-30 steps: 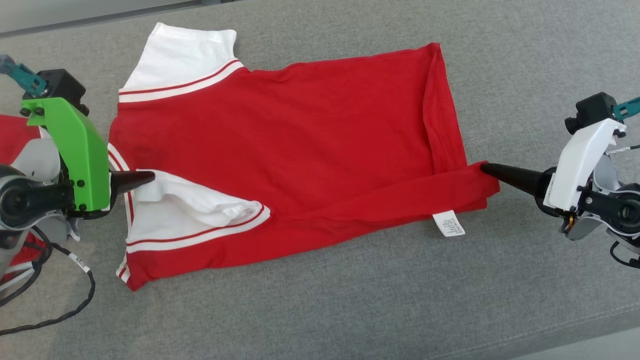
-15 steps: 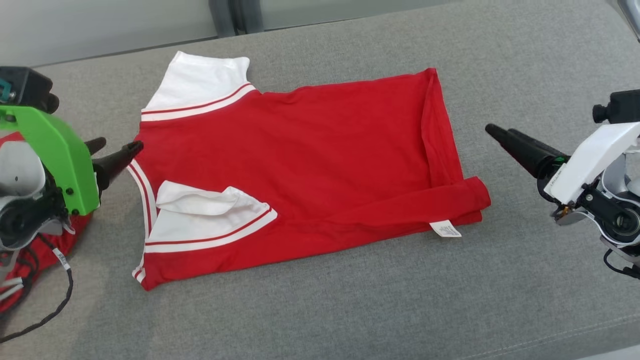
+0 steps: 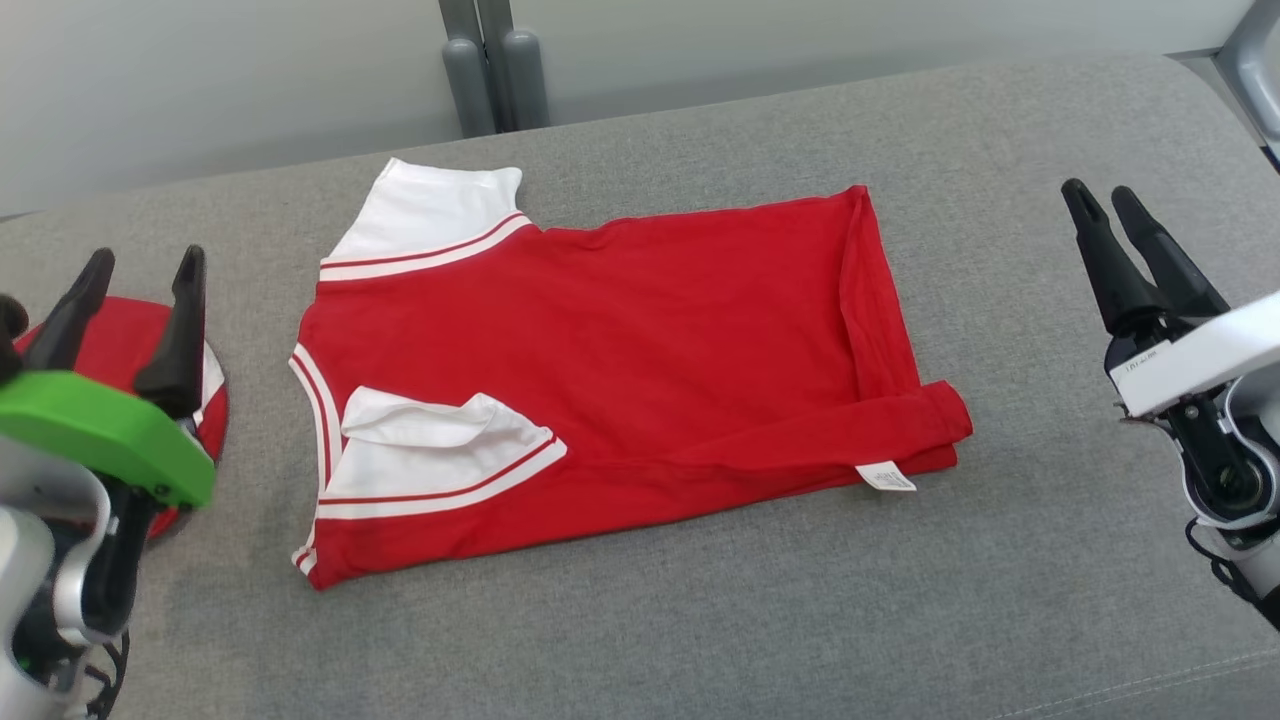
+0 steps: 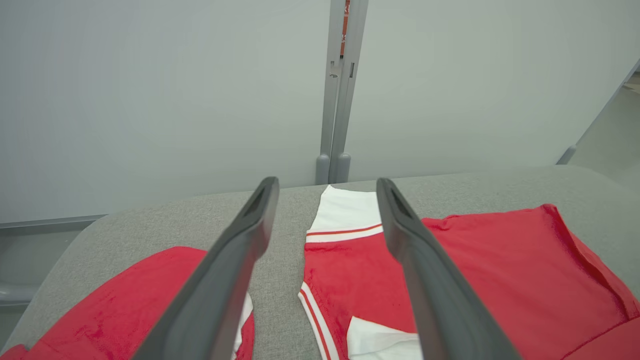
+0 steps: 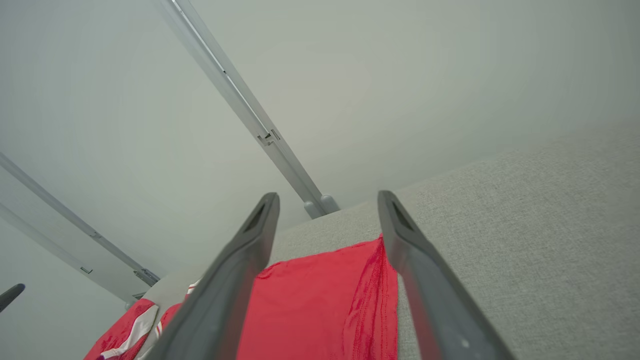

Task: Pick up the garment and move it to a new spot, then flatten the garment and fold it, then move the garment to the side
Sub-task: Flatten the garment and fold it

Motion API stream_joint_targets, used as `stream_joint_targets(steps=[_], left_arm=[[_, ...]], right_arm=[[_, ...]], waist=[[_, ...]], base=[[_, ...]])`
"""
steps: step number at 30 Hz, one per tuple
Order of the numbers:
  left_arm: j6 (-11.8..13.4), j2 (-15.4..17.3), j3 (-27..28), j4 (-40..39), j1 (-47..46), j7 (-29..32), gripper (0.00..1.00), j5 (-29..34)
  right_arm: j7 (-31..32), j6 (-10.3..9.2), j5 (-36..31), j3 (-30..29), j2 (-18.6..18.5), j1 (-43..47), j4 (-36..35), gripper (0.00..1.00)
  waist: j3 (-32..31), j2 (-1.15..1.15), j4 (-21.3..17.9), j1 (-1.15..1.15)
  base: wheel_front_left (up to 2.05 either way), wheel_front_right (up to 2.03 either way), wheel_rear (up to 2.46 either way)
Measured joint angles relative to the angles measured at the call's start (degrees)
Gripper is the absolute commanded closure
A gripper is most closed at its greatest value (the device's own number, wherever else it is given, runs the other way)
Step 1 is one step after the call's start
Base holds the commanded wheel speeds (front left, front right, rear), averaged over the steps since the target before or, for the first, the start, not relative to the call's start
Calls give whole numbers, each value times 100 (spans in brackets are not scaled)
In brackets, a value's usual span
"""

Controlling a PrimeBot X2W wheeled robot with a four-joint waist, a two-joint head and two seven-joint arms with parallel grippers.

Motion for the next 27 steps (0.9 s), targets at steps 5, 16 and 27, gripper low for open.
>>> stream_joint_targets(steps=[5, 16, 27], left_arm=[[466, -103, 25, -344, 649, -795, 0, 360], [1065, -932, 903, -973, 2022, -1289, 0, 1341], [287, -1853, 1218, -422, 2536, -1295, 0, 2065]], right_arm=[[-1, -1, -1503, -1359, 738, 984, -401, 0], [-1, -1, -3055, -2455, 1833, 2538, -721, 0], [407, -1, -3359, -2230, 1916, 2808, -385, 0]], waist=[[-90, 0, -17, 0], [-114, 0, 47, 0], [-63, 0, 84, 0]], base=[[0, 0, 0], [0, 0, 0], [0, 0, 0]])
